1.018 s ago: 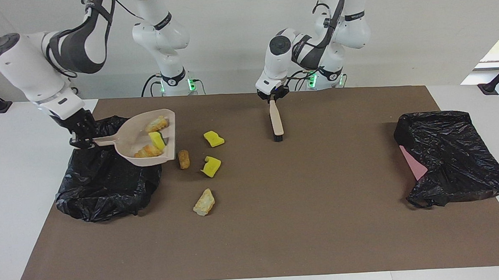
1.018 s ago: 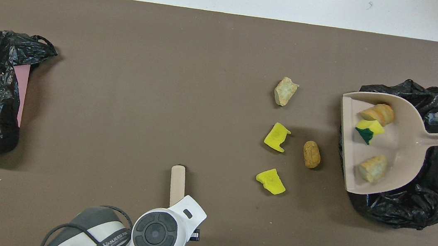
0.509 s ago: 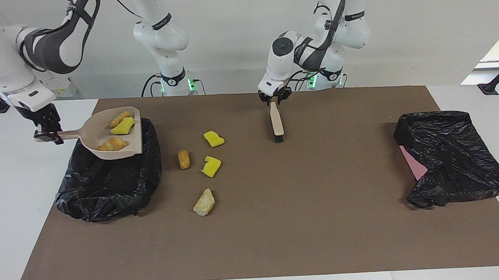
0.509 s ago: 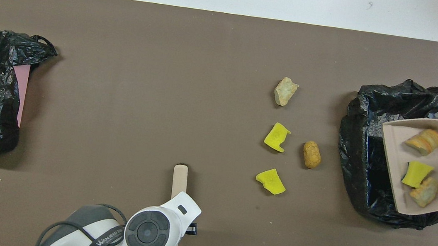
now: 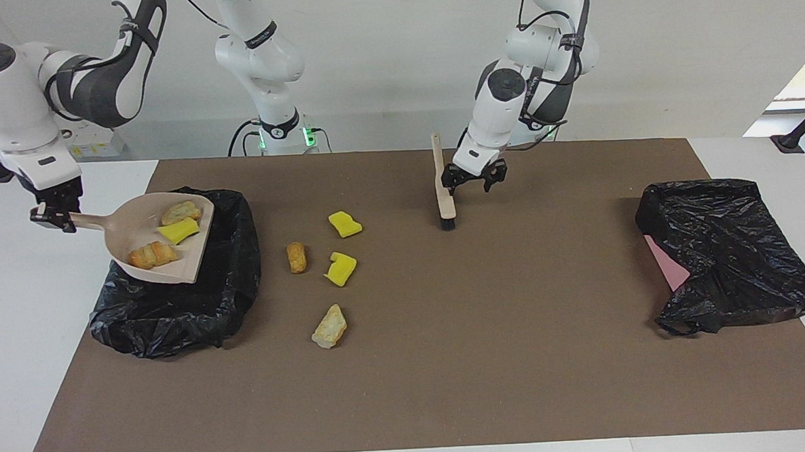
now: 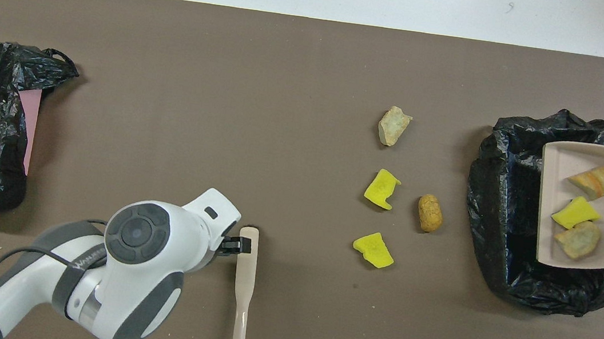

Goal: Sweep and dump trash in bin
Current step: 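Tip the dustpan over the bag with the right gripper while the left gripper withdraws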

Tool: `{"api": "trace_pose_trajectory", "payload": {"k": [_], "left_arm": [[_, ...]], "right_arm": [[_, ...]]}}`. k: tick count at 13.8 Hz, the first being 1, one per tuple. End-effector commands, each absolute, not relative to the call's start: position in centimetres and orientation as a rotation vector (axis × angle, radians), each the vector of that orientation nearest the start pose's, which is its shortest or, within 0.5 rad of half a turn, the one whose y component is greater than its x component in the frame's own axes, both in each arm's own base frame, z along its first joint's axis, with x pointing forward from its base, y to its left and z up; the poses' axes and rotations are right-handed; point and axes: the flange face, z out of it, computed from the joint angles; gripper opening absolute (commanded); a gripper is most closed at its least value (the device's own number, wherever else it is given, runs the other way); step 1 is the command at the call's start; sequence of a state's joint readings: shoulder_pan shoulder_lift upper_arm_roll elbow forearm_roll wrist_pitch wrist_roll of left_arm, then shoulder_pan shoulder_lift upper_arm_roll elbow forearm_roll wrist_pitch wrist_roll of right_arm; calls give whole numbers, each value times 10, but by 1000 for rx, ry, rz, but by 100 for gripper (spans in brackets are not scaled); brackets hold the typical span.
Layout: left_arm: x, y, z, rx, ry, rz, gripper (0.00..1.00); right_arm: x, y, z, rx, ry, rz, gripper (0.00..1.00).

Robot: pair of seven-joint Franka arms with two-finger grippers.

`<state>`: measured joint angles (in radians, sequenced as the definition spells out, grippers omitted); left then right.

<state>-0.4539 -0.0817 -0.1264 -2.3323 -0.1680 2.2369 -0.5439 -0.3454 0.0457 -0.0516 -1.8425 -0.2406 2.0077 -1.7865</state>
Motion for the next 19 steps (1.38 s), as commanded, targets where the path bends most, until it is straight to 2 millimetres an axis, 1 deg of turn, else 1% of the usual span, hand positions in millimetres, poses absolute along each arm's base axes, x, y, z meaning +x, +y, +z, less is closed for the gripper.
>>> {"api": "trace_pose_trajectory", "payload": {"k": [1,2,3,4,5,6,7,8,9,10,11,12,13,15,17,19], "left_arm": [[458,-254,376,-3231,-73,128,100],[475,-237,381,-3237,-83,102,100],[487,-226,388,-3233,-63,65,100],[497,-215,395,-3222,-38,26,100],[505,-206,401,-3220,-55,0,100],[515,-195,411,-3222,-89,-14,100],[526,-184,420,-3221,-107,-1,100],[537,-168,433,-3222,-70,9,100],[545,-150,444,-3222,-4,19,100],[551,-134,454,-3221,47,33,100],[555,-122,465,-3220,98,38,100],[559,-109,474,-3220,119,32,100],[564,-88,480,-3221,95,30,100],[568,-67,493,-3220,129,36,100],[570,-43,505,-3193,132,55,100],[569,-39,518,-3164,144,51,100]], "right_arm": [[549,-239,518,-2686,-1941,355,0],[556,-228,518,-2747,-1836,410,0],[562,-222,518,-2794,-1711,480,0],[571,-224,519,-2833,-1589,538,0],[575,-221,519,-2850,-1486,609,0],[576,-214,519,-2884,-1398,678,0],[579,-201,521,-2953,-1337,750,0],[581,-188,522,-2988,-1295,818,0],[578,-181,518,-2993,-1232,892,0],[575,-178,519,-3001,-1199,938,0],[574,-175,520,-2999,-1204,992,0],[575,-169,521,-2997,-1231,1081,0],[577,-163,525,-3007,-1260,1157,0],[578,-157,528,-3002,-1277,1188,0],[576,-157,531,-2997,-1281,1198,0],[580,-145,539,-3009,-1349,1242,0]]}}
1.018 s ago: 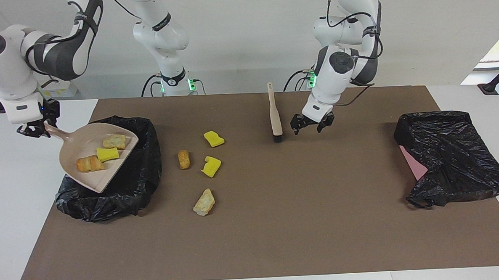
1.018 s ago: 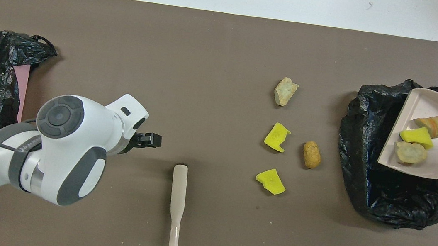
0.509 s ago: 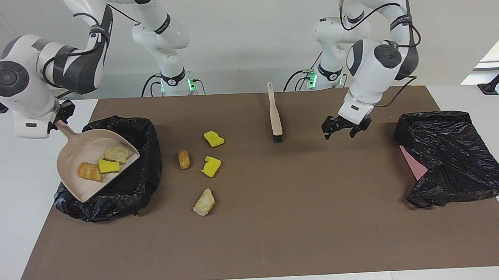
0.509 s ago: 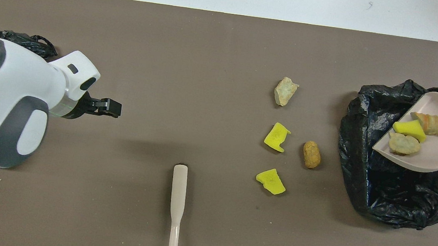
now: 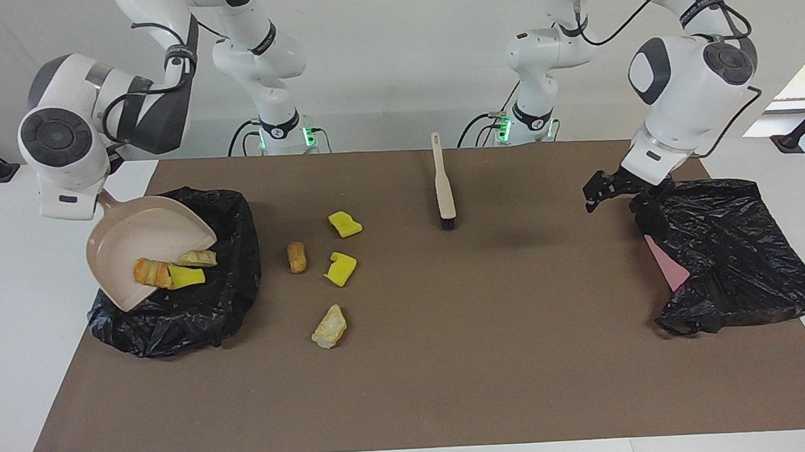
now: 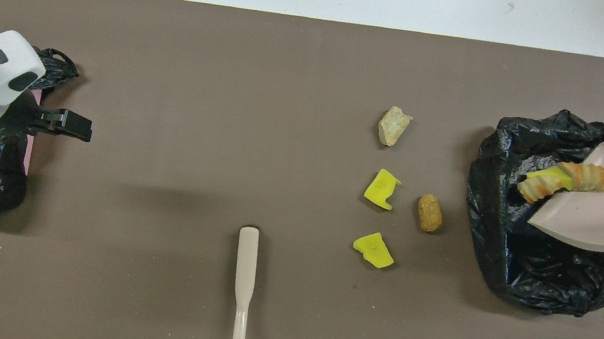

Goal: Sweep and dump trash in bin
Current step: 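Tip the dustpan over the bag with the right gripper while the left gripper withdraws, then bring the empty dustpan back to the table center with the right gripper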

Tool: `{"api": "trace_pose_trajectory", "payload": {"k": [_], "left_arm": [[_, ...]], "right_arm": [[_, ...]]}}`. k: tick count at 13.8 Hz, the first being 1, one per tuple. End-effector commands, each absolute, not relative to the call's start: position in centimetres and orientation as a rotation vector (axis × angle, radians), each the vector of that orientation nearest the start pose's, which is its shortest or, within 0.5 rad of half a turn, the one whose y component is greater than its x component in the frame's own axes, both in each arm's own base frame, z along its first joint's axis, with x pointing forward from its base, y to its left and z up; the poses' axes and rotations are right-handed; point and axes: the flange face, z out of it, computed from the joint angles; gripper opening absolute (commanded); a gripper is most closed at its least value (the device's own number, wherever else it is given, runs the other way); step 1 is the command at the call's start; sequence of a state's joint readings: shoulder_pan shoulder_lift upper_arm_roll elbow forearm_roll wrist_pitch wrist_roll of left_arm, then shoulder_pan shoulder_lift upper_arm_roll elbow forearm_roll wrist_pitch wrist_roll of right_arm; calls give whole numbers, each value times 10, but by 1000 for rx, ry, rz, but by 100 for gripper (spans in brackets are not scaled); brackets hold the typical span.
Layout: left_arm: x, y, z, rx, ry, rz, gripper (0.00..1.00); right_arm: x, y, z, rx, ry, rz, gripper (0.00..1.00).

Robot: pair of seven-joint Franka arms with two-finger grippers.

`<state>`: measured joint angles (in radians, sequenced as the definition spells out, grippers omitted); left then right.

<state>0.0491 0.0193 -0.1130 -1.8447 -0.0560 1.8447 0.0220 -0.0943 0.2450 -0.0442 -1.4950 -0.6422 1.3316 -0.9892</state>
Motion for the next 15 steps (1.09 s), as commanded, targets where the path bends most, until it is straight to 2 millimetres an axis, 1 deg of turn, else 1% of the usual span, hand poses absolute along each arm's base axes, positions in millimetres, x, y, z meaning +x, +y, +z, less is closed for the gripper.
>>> {"api": "trace_pose_trajectory", "payload": {"k": [1,2,3,4,5,6,7,8,9,10,12,13,14,15], "left_arm": [[567,-35,524,-3164,135,37,100],[566,-29,527,-3164,118,34,100],[562,-28,534,-3162,111,27,100],[561,-26,542,-3160,110,22,100],[562,-24,555,-3145,112,72,100],[563,-22,571,-3118,120,126,100],[563,-21,583,-3118,119,119,100],[559,-23,591,-3118,123,112,100],[555,-21,595,-3121,118,103,100],[554,-22,594,-3122,116,105,100],[554,-20,595,-3122,92,100,100],[555,-20,595,-3122,92,96,100],[555,-19,596,-3123,92,86,100],[556,-19,596,-3123,90,81,100]], "right_arm": [[582,-130,545,-3014,-1404,1256,0],[582,-116,555,-3032,-1449,1247,0],[580,-115,564,-3056,-1459,1256,0],[577,-108,573,-3068,-1491,1264,0],[577,-94,583,-3067,-1558,1272,0],[574,-90,592,-3071,-1587,1277,0],[570,-85,601,-3067,-1621,1275,0],[566,-86,611,-3052,-1657,1277,0],[562,-87,620,-3046,-1685,1264,0],[559,-86,628,-3055,-1696,1241,0],[557,-84,631,-3071,-1683,1185,0],[558,-81,628,-3070,-1675,1161,0],[561,-67,624,-3083,-1664,1080,0],[563,-51,620,-3123,-1608,986,0]]}}
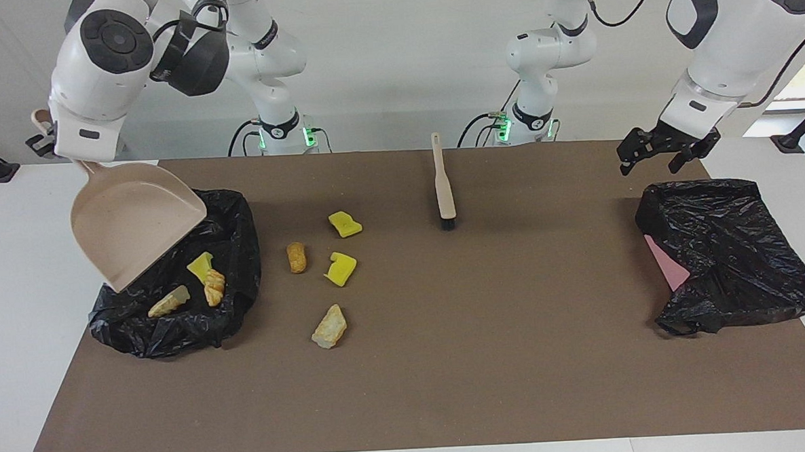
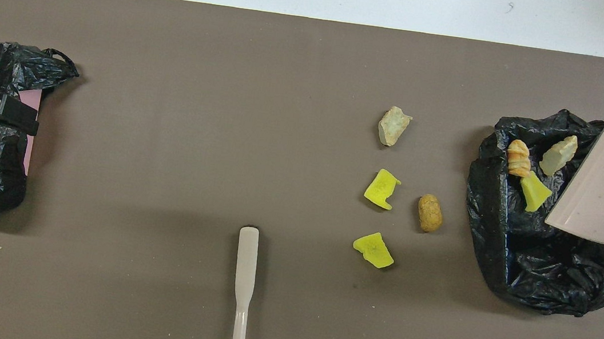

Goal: Sweep and dump trash in bin
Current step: 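Bring the empty dustpan back to the table center with the right gripper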

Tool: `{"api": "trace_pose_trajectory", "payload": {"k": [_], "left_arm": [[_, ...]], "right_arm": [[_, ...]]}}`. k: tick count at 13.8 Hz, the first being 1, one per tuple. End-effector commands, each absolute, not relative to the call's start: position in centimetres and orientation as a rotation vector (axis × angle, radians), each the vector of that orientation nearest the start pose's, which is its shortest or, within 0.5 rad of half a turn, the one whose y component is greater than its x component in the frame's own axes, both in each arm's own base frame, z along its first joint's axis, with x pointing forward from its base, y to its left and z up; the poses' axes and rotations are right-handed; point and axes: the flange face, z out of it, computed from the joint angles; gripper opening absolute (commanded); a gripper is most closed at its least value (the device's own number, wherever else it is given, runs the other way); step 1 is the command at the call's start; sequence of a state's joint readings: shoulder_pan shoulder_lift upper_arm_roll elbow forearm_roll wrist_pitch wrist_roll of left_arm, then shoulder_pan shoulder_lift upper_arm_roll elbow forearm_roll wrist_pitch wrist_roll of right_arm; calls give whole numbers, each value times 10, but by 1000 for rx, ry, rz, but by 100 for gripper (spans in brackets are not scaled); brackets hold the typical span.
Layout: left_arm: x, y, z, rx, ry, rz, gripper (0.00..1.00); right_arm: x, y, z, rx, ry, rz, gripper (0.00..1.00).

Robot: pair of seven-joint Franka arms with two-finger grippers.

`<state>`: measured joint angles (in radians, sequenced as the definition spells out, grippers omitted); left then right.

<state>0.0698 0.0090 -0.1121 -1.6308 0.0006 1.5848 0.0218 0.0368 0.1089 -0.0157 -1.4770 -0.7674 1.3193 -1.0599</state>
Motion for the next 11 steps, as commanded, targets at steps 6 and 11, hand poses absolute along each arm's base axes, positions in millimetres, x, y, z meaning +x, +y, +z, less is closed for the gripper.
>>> {"api": "trace_pose_trajectory", "payload": {"k": [6,11], "left_arm": [[546,-29,589,-3137,125,116,100],[543,-27,587,-3142,127,119,100]], "right_arm": [[571,83,594,2619,838,-311,0],[587,217,526,2813,520,-113,0]]}}
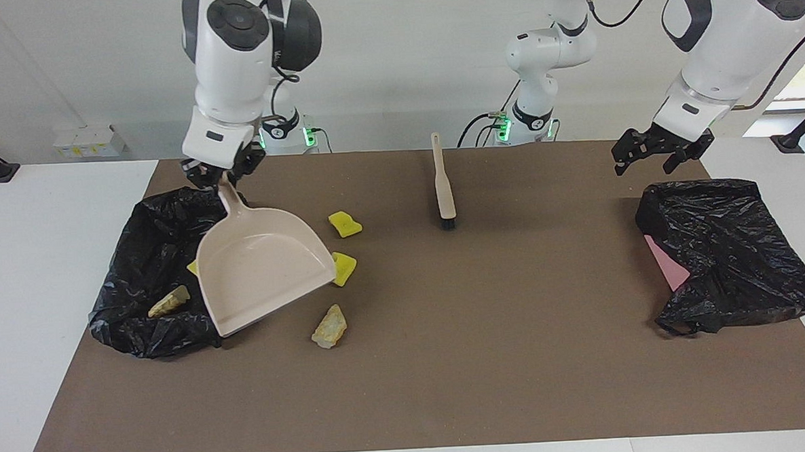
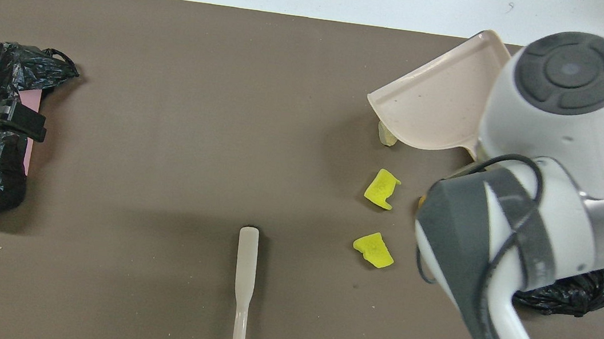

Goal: Sweep and dump trash in bin
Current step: 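Bring the empty dustpan back to the table center with the right gripper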

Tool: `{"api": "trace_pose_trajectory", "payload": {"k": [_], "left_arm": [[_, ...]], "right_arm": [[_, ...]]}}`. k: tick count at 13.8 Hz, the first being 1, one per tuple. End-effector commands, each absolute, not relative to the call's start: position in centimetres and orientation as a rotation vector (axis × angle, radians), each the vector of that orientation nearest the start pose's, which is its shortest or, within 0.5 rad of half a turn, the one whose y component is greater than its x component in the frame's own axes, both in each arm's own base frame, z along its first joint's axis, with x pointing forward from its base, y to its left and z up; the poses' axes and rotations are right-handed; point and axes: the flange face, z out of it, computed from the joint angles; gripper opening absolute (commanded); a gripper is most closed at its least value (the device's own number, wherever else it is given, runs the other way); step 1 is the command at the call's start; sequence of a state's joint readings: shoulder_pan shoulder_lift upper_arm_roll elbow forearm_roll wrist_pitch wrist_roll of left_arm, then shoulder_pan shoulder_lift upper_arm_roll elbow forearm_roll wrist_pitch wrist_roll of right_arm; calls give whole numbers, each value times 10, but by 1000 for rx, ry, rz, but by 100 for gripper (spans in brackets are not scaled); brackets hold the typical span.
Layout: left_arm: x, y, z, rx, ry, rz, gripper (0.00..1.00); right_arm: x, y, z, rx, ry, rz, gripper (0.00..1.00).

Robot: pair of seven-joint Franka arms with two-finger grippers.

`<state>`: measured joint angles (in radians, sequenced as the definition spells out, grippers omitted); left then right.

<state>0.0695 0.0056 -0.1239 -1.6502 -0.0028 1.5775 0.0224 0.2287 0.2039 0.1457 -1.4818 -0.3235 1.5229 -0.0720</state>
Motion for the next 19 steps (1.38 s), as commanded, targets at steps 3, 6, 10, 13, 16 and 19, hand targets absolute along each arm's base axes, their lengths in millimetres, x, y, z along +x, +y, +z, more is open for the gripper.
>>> {"api": "trace_pose_trajectory", "payload": {"k": [3,6,10,13,16,19], "left_arm": [[546,-25,589,-3144,122,85,100],[548,-25,589,-3145,122,75,100],[549,-25,590,-3146,105,73,100],[549,-23,590,-3144,101,73,100],[549,-22,591,-3143,98,70,100],[549,-24,590,-3143,103,75,100]], "right_arm": [[597,285,492,-3308,-363,80,0],[608,356,466,-3283,-164,11,0],[597,433,423,-3160,-4,12,0],[588,464,395,-3097,3,39,0],[584,477,365,-3099,-7,64,0],[576,486,348,-3079,30,99,0]]}}
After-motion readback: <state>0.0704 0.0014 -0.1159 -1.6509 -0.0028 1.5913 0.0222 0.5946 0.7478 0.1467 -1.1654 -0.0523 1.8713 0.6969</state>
